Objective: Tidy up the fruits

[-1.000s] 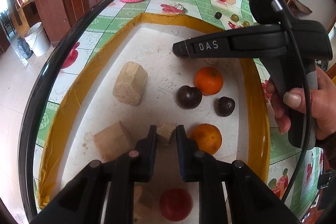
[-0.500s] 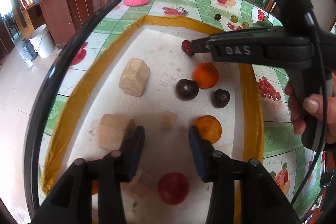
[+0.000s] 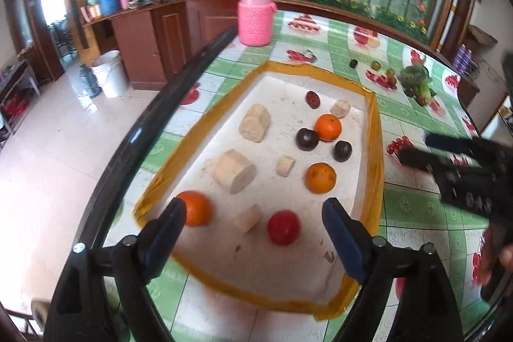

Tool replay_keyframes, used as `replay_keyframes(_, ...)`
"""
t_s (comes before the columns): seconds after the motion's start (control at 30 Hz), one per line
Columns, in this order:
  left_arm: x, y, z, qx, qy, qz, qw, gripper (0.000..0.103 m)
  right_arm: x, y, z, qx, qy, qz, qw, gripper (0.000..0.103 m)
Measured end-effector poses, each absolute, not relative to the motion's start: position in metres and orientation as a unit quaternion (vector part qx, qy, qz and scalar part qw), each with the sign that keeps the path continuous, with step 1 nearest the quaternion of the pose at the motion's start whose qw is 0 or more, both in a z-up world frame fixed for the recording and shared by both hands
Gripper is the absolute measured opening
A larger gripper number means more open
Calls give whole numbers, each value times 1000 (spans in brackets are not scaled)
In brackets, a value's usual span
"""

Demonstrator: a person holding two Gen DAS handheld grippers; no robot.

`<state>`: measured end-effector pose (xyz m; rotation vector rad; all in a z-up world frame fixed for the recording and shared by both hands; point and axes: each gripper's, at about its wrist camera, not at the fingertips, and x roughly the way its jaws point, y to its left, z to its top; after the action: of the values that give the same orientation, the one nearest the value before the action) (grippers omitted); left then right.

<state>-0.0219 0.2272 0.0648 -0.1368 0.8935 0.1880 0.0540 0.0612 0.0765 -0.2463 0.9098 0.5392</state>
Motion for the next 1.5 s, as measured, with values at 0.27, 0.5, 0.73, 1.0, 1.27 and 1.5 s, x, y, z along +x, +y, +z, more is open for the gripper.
replay_keyframes(0.27,-70,215,64,-103,409,158,893,98,-11,29,66,-99,436,259,856,81)
replay_keyframes(0.5,-85,220,62,-123,406,158,891,101,-45,17,75,-80,407,210,885,99)
replay_keyframes(0.73,-88,227,57,-87,408,118,901,102,-73,24,83,-64,371,145,915,103)
replay_keyframes(1.0,-87,241,55,-38,418,126,899,103,-91,38,77,-44,373,100,921,103)
replay_keyframes(1.27,-101,233,66,1,365,112,924,102,-105,48,75,-33,361,78,929,103)
replay_keyframes(1.5,-102,232,69,2,362,96,927,102,-111,51,76,-43,351,68,933,103)
